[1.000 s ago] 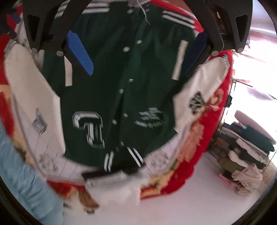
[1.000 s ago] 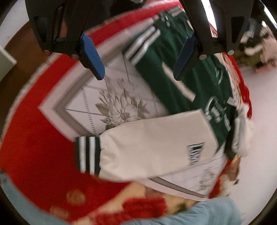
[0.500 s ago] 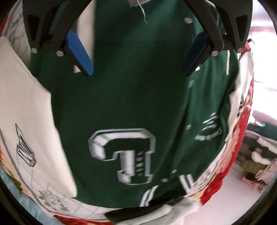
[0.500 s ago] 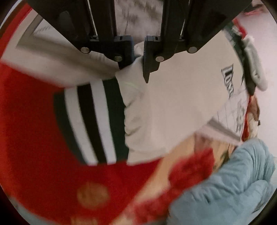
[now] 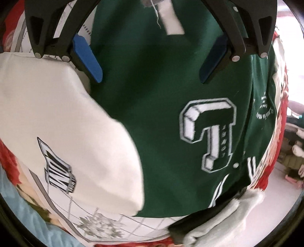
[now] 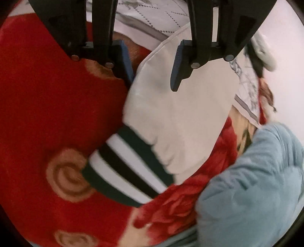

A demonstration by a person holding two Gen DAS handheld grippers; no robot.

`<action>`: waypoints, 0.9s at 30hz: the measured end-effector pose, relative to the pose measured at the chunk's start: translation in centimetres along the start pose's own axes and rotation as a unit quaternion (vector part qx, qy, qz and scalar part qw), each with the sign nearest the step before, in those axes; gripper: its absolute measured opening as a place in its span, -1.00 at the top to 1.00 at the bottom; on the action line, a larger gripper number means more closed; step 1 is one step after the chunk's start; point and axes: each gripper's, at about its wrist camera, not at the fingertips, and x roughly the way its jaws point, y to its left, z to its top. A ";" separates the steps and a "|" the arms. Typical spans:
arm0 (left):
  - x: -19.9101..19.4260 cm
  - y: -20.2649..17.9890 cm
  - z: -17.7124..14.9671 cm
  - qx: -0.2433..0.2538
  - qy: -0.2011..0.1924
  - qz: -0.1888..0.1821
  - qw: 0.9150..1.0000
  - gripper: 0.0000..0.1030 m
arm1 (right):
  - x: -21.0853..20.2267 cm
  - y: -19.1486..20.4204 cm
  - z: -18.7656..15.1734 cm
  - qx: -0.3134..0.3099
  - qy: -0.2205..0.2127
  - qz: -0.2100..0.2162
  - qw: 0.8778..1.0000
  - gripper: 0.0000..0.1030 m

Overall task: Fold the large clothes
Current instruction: 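Lift the cuff with the right tool and fold the sleeve across the jacket body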

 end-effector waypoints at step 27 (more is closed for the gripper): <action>-1.6 11.4 4.4 -0.110 0.001 -0.051 0.993 -1.00 | -5.3 31.2 -5.7 -0.241 -0.109 0.164 0.950 0.90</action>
